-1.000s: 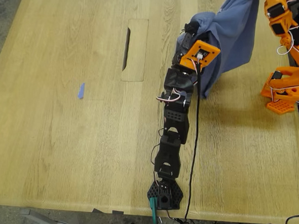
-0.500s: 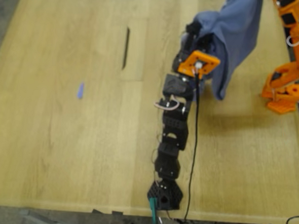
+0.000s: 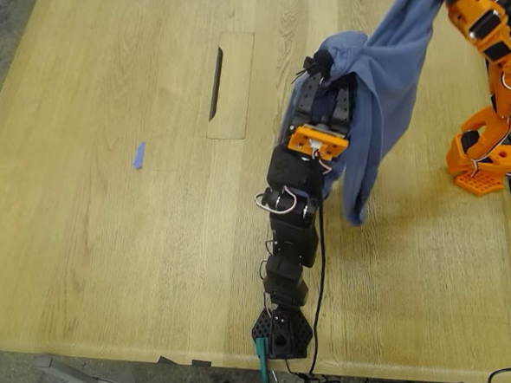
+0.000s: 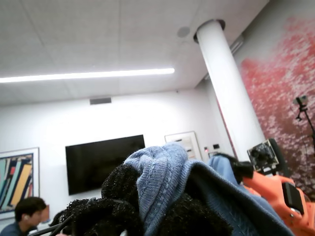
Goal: Fold a T-shirt
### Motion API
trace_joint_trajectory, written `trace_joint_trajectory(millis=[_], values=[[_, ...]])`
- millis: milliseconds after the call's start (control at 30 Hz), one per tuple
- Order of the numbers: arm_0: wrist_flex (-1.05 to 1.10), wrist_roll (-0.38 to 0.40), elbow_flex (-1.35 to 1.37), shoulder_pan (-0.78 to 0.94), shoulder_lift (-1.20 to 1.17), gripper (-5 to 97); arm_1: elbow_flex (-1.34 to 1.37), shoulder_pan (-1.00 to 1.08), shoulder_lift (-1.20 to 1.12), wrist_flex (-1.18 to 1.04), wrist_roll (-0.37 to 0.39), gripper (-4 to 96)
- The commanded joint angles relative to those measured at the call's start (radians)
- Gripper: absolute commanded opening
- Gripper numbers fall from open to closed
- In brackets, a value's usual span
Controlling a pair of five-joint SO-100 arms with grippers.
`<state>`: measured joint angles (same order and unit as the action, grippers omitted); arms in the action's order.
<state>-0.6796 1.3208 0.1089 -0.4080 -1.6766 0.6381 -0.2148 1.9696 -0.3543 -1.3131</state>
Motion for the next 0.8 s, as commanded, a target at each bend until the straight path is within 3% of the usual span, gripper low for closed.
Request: trace_joint_trajectory(millis=[0,333,467,767], values=[[0.008,0.028,-0.006,-0.020,-0.124,0,-0.043,-0.023,0.006,-0.020,-0.009,-0.2],[-0.043,0.173,-0.003,-0.057,-0.176,0,-0.117,-0.121,0.011,-0.109,-0.115,-0.2],[-0.058,0.183,0.009,-0.135,-0.186,0,-0.112,-0.213,-0.002,-0.066,-0.204,-0.2],[-0.083,0.178,0.026,-0.218,-0.213,0,-0.173,-0.210,0.012,-0.144,-0.255,-0.2]])
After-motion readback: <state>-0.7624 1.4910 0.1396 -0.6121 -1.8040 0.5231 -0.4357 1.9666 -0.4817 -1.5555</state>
